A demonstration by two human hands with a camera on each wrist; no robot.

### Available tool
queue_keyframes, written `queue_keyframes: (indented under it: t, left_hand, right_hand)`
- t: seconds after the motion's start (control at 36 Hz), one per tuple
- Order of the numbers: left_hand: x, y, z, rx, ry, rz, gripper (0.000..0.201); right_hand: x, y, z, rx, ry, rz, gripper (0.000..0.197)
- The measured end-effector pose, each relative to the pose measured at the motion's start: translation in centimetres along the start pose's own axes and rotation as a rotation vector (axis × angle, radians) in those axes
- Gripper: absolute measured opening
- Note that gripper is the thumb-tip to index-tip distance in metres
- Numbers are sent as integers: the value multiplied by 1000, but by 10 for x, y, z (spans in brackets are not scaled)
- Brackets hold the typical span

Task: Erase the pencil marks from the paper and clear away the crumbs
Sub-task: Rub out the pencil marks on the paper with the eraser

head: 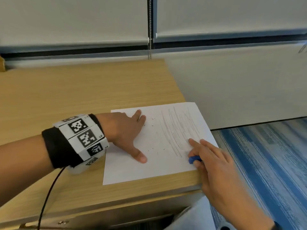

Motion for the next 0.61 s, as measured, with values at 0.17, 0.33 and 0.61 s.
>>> queue_keyframes:
  t: [0.17,0.33,0.61]
  left_hand:
    - [-5,-19,-36,-244,120,-194,107]
    - [-34,-29,-96,-580,166,-121,91]
    - [-16,-8,-10,-127,53,-98,100]
  right_hand:
    - [-3,-1,0,-41,-85,52,31]
    - [-6,-1,-4,5,-137,-46,60]
    - [-9,-1,-3,36,-106,-74,74]
Point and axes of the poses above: each hand's wrist, its own y-axis towards the middle knuckle, its own x-axis out of the back of the hand, z = x × y, the point moved 6 cm from there along y, towards the middle knuckle, and after that the axes turned 10 degrees about -x, right-handed, at the moved point
